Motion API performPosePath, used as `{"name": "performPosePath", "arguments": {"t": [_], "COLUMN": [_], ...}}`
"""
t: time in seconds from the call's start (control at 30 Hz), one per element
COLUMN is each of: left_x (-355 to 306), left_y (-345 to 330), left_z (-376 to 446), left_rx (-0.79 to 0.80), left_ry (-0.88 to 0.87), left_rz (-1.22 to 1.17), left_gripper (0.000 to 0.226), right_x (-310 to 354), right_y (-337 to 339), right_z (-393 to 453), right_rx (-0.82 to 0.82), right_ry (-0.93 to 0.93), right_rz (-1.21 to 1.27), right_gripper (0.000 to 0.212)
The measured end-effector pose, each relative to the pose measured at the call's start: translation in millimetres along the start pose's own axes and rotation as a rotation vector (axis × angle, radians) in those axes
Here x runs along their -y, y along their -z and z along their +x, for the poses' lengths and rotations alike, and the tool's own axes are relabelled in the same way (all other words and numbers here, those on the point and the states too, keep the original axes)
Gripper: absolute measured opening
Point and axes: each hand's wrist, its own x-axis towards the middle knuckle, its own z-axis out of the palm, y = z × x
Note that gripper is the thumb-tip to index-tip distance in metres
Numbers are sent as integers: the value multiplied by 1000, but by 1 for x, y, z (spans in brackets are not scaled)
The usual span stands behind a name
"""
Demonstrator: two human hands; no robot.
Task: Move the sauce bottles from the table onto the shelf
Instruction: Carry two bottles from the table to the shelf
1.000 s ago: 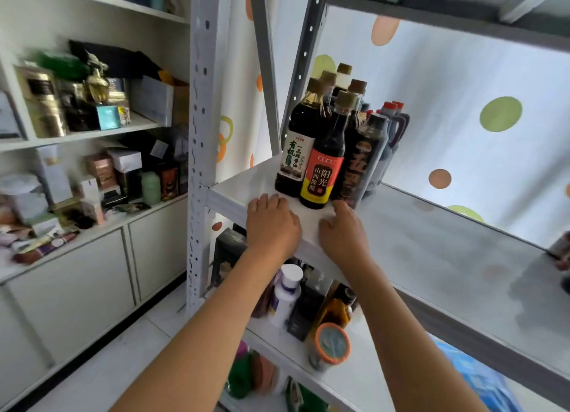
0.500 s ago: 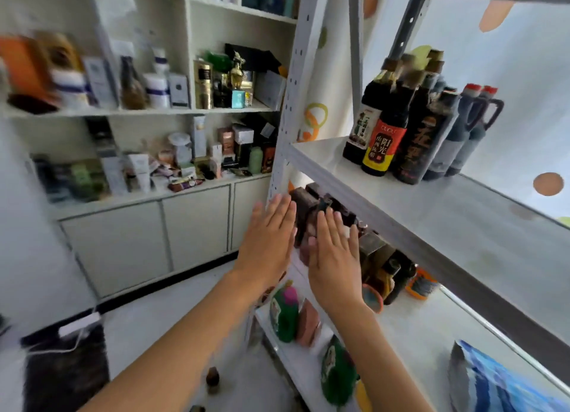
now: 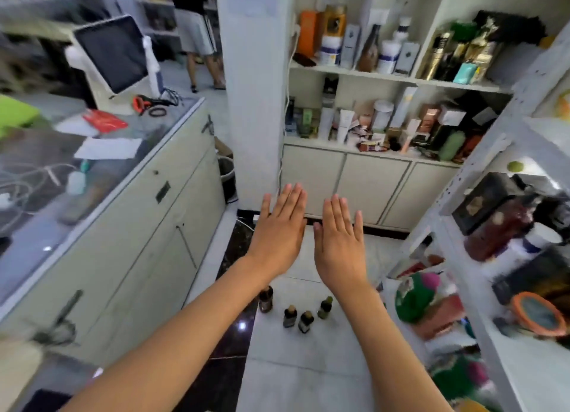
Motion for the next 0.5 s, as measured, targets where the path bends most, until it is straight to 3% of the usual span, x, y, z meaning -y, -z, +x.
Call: {"name": "performPosePath", "arguments": {"t": [0.27,0.5], "left_x": [133,277], "left_y": [26,61], "left_z": [-126,-268], "left_rx": [-34,-88], "left_ry": [317,621], "left_rz": [-11,5], "left_gripper": [59,56], "right_x": [165,360], "right_y": [-48,-91], "right_z": [-26,-71], "right_rx": [62,173], "right_ry": [290,555], "right_rz": [110,167], "right_gripper": [65,63]}}
